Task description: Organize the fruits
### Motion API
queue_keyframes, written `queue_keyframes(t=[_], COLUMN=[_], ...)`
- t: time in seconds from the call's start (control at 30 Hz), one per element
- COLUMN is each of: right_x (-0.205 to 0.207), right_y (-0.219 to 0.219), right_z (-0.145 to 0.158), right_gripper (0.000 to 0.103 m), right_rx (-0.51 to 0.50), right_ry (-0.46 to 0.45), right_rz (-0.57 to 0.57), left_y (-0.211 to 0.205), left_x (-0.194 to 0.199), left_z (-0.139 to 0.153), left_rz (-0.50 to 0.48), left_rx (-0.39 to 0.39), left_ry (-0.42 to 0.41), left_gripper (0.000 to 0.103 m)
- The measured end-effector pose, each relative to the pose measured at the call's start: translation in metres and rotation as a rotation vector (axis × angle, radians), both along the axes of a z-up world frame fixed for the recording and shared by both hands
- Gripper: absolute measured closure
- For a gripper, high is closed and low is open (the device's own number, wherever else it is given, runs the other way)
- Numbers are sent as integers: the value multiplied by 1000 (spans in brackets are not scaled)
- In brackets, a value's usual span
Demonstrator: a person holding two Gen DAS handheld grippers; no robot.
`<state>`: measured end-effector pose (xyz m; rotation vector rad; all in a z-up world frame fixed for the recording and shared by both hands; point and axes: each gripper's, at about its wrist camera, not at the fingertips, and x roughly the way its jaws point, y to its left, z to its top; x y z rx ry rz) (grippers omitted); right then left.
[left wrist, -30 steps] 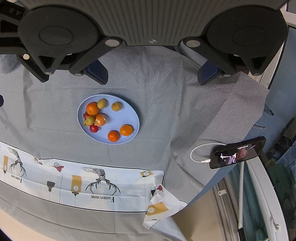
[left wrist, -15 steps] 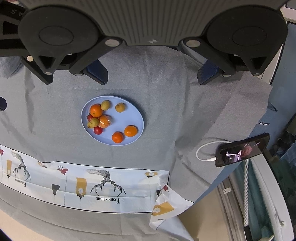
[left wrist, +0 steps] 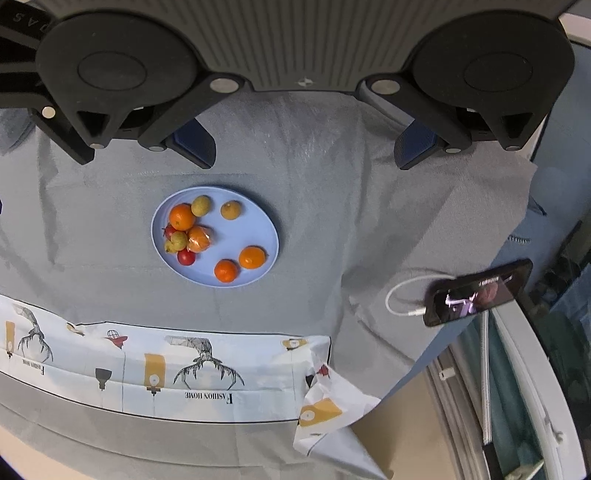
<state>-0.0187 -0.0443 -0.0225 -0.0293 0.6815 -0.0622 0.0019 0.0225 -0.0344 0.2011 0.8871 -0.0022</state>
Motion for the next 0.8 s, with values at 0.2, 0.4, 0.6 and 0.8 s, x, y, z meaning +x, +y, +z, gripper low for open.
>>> queue_keyframes(t=[0.2, 0.4, 0.6, 0.8], right_x=[1, 2, 2, 2], right_y=[2, 1, 1, -1], right_z=[-1, -2, -2, -3], right_gripper=[1, 1, 1, 1], right_rx=[0, 5, 6, 12], right_ry=[2, 5, 7, 8], right_rz=[-2, -11, -16, -15], left_y=[-4, -8, -9, -7], left_x=[0, 0, 1, 2], left_z=[-1, 1, 0, 1], left_rz=[-11, -21, -23, -7], left_rx=[17, 36, 38, 37], left_ry=[0, -18, -16, -15], left_gripper=[0, 0, 0, 0])
